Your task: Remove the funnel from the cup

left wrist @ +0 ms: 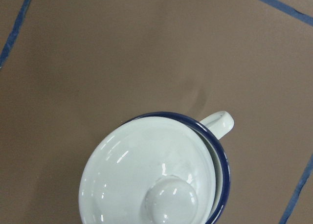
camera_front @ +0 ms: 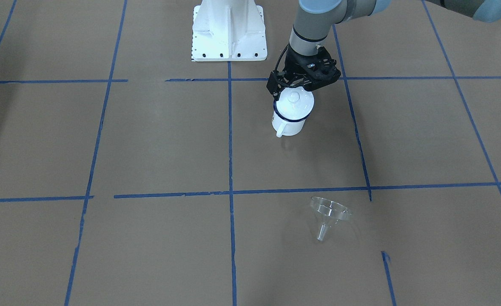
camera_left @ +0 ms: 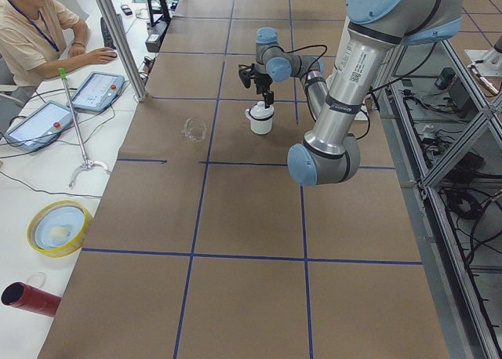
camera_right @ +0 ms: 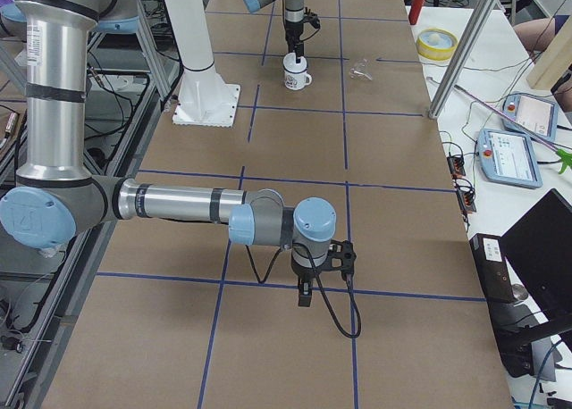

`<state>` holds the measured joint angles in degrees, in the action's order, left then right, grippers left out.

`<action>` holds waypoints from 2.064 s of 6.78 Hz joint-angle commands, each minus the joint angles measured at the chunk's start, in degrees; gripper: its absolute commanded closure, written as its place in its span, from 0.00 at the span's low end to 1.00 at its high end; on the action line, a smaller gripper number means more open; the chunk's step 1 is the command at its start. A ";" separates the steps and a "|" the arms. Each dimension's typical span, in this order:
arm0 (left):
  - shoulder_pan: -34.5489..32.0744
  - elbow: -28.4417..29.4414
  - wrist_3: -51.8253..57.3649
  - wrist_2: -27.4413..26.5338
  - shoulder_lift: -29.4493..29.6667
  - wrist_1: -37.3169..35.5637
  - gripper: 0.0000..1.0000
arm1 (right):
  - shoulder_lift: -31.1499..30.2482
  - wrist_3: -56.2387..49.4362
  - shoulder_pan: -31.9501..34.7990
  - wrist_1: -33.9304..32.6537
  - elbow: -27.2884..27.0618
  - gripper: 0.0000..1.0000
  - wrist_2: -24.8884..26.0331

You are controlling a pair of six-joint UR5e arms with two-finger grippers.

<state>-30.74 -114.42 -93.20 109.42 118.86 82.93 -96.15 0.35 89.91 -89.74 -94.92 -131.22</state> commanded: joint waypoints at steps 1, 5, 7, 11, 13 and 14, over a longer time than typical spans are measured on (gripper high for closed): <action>-0.37 0.43 0.03 -0.88 -0.21 1.88 0.00 | 0.00 0.00 0.00 0.00 0.00 0.00 0.00; -0.28 2.10 0.30 -0.97 -0.30 2.15 0.00 | 0.00 0.00 0.00 0.00 0.00 0.00 0.00; -0.98 1.25 0.91 -0.88 -0.82 3.29 0.00 | 0.00 0.00 0.00 0.00 0.00 0.00 0.00; -8.78 -3.61 3.78 -0.26 -1.87 0.39 0.00 | 0.00 0.00 0.00 0.00 0.00 0.00 0.00; -15.99 -2.92 23.67 1.74 -5.54 -0.66 0.00 | 0.00 0.00 0.00 0.00 0.00 0.00 0.00; -23.15 -1.43 35.07 6.54 -8.44 -0.49 0.00 | 0.00 0.00 0.00 0.00 0.00 0.00 0.00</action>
<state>-47.37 -117.12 -70.38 111.92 113.56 82.54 -96.15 0.35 89.91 -89.74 -94.92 -131.22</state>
